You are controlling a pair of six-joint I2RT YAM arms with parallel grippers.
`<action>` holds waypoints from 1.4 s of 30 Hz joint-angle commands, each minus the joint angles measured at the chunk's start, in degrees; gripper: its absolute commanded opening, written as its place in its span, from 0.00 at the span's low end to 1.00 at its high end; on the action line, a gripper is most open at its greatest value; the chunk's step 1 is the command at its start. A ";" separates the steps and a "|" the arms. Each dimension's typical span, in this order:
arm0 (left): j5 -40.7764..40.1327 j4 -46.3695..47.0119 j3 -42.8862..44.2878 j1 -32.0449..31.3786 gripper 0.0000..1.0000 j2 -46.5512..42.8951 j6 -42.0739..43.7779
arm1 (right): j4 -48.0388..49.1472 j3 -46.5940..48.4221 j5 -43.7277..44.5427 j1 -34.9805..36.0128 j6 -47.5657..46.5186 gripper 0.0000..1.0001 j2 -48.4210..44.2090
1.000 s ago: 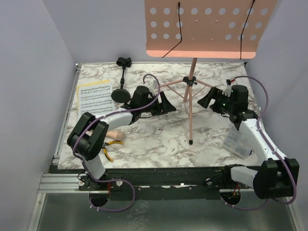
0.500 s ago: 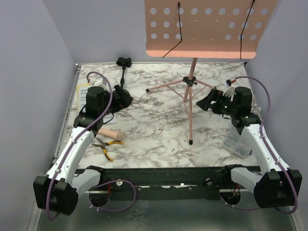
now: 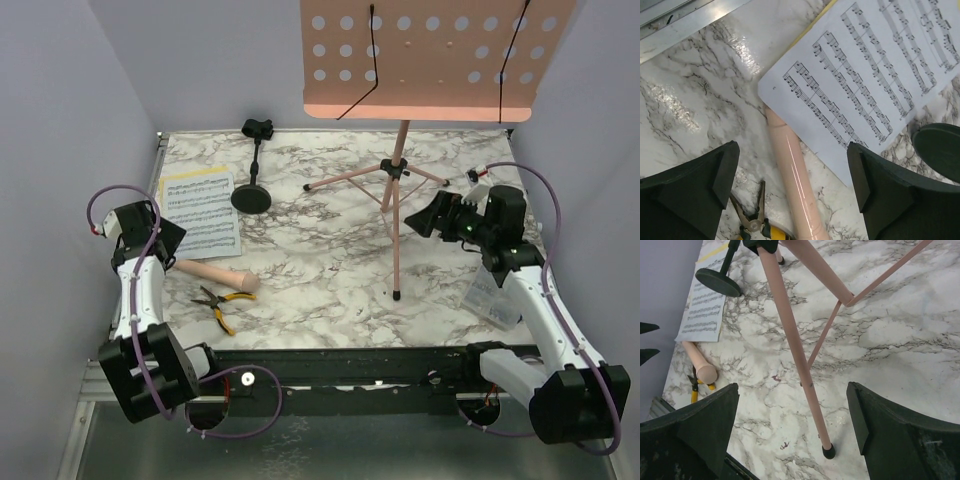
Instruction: Set up the instrument practice props
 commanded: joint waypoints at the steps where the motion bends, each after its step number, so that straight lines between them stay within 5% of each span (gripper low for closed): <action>1: 3.38 2.80 -1.97 2.86 0.95 3.34 -6.33 | 1.11 -0.58 0.51 3.14 -0.59 0.96 -0.03; 6: 4.14 6.95 -5.99 3.54 0.94 3.20 -8.30 | -0.04 0.29 7.04 8.74 -2.08 0.96 0.92; 17: 4.24 14.45 -11.77 7.75 0.73 4.59 -18.20 | -1.10 0.67 15.60 16.95 -3.76 0.97 2.04; 24: 3.98 25.28 -14.01 8.22 0.63 5.63 -20.54 | -1.51 0.98 16.04 17.76 -3.88 0.97 2.01; 38: 4.14 29.68 -15.81 8.32 0.51 11.19 -21.55 | -2.74 2.18 16.13 17.83 -4.13 0.97 2.81; 42: 3.68 30.89 -15.96 8.35 0.41 11.03 -19.78 | -3.06 2.52 16.09 17.83 -4.23 0.97 3.05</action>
